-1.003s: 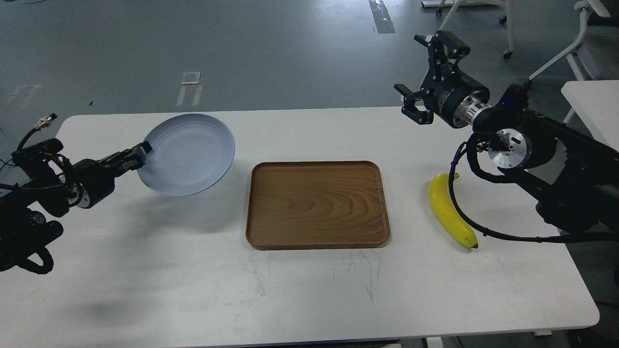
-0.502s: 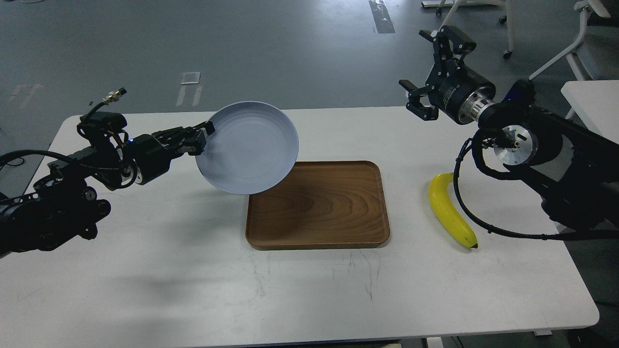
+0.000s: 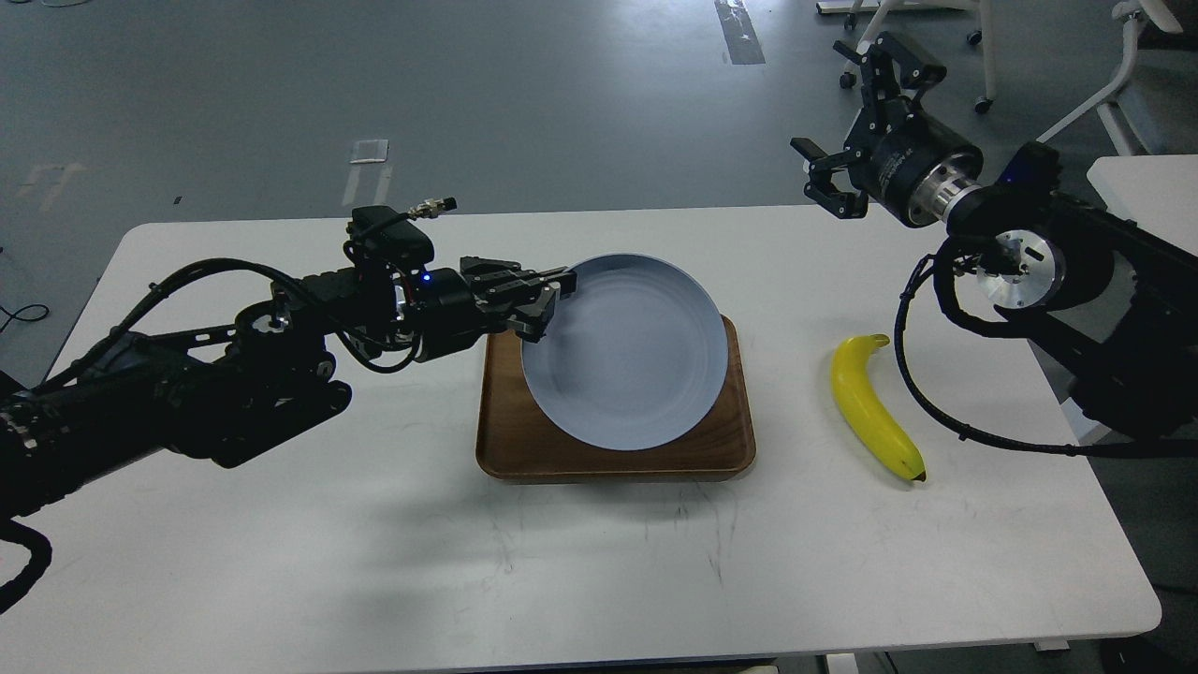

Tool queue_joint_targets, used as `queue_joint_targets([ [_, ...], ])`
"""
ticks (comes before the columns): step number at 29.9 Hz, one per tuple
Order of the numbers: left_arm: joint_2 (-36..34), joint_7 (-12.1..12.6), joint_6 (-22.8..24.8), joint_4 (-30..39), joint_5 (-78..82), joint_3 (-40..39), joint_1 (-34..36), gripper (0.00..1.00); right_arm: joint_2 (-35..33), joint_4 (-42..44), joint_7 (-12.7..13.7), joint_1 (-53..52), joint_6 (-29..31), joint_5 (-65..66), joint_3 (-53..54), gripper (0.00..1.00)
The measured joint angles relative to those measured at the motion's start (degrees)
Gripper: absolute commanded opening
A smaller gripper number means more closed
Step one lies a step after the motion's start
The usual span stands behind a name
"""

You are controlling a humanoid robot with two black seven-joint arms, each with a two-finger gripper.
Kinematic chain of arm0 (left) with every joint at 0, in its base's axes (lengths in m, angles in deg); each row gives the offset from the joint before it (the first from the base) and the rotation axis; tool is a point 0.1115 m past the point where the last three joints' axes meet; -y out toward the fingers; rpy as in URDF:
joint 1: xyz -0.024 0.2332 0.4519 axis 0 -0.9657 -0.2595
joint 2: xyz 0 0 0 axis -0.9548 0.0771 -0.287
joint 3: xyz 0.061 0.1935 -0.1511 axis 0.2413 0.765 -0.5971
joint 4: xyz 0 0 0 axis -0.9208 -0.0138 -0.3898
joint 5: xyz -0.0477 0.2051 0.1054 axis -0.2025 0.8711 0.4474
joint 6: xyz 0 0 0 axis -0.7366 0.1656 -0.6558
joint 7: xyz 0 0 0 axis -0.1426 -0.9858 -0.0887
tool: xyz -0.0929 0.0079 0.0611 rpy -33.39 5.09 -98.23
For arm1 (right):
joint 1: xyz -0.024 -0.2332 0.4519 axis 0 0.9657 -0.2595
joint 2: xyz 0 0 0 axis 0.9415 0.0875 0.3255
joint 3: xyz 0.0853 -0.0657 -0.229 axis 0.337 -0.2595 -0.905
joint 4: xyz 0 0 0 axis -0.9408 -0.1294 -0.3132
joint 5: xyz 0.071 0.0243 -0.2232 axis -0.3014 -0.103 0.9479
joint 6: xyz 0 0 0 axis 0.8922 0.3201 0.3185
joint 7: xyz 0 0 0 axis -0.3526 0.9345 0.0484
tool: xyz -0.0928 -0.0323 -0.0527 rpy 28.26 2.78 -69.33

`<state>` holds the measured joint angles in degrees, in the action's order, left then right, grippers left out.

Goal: Place banana on plate with both arms
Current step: 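Lift the plate with the left gripper and carry it onto the wooden tray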

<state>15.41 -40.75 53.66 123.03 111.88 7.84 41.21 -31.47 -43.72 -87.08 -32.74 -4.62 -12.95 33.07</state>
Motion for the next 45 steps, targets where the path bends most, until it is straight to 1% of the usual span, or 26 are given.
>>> queue_joint_targets([
  [6, 3.5, 0.1, -0.2, -2.6, 1.4, 1.2, 0.4, 0.0, -1.2, 0.1, 0.1, 0.2, 0.1, 0.0, 0.8, 1.0],
  [11, 5.7, 0.2, -0.3, -8.0, 1.5, 2.0, 0.4, 0.0, -1.5, 0.1, 0.3, 0.0, 0.1, -0.1, 1.9, 1.0],
  [14, 7.3, 0.1, -0.3, -12.0, 1.1, 3.8, 0.5, 0.0, -1.8, 0.0, 0.3, 0.0, 0.1, -0.1, 2.0, 1.0],
  [24, 9.2, -0.1, 0.0, -18.3, 0.1, 4.7, -1.0, 0.0, -2.1, -0.4, 0.3, 0.1, 0.1, -0.1, 2.1, 1.0],
  [45, 9.2, -0.1, 0.4, -20.1, -1.7, 4.8, -3.2, 0.0, -2.1, -0.4, 0.3, 0.3, 0.1, -0.1, 2.1, 1.0],
])
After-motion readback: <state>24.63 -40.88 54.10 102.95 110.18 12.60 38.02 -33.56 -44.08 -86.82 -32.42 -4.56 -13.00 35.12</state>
